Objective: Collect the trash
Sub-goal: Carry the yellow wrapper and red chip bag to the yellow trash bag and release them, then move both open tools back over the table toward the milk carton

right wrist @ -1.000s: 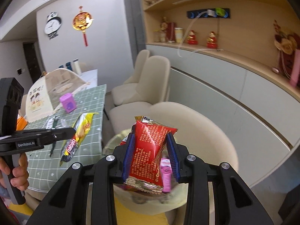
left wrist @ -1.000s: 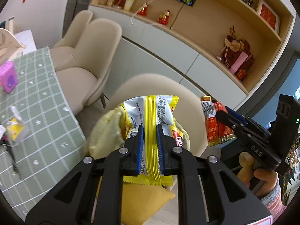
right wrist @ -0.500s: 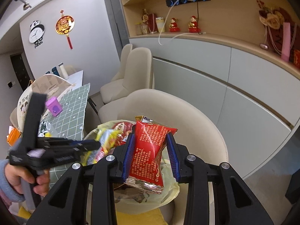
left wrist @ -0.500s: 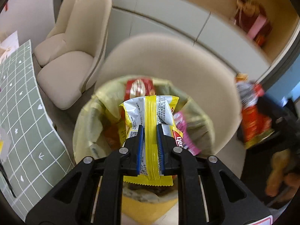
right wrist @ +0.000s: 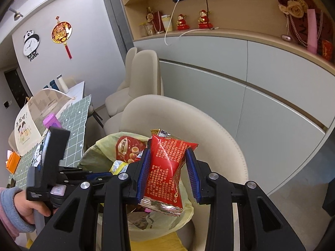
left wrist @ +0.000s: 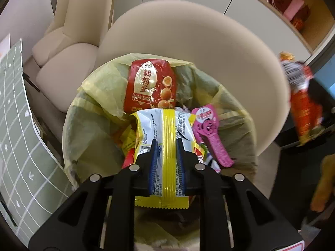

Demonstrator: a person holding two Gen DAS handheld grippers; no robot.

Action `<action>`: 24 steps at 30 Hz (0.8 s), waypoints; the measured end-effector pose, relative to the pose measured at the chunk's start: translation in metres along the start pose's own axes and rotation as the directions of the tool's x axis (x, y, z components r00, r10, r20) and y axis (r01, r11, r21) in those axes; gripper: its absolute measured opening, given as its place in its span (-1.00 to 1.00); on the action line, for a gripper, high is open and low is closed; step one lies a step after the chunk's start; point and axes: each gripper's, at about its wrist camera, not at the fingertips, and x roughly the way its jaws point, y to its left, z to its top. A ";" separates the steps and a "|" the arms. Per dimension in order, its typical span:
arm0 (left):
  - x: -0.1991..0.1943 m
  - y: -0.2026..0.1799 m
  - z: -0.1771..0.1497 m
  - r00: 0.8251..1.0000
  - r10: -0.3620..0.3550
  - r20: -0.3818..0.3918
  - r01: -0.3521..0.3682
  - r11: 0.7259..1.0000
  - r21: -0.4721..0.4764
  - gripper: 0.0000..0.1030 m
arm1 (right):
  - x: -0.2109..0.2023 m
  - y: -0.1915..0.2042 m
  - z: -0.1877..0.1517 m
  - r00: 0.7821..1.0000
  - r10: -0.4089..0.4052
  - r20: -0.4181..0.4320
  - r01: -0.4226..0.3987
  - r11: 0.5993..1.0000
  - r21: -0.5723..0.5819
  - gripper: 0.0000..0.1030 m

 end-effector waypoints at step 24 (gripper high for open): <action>-0.171 0.143 -0.102 0.959 0.165 0.232 -0.075 0.932 -0.355 -0.33 | 0.118 0.102 -0.050 0.935 0.084 -0.344 -0.147 0.976 -0.159 -0.35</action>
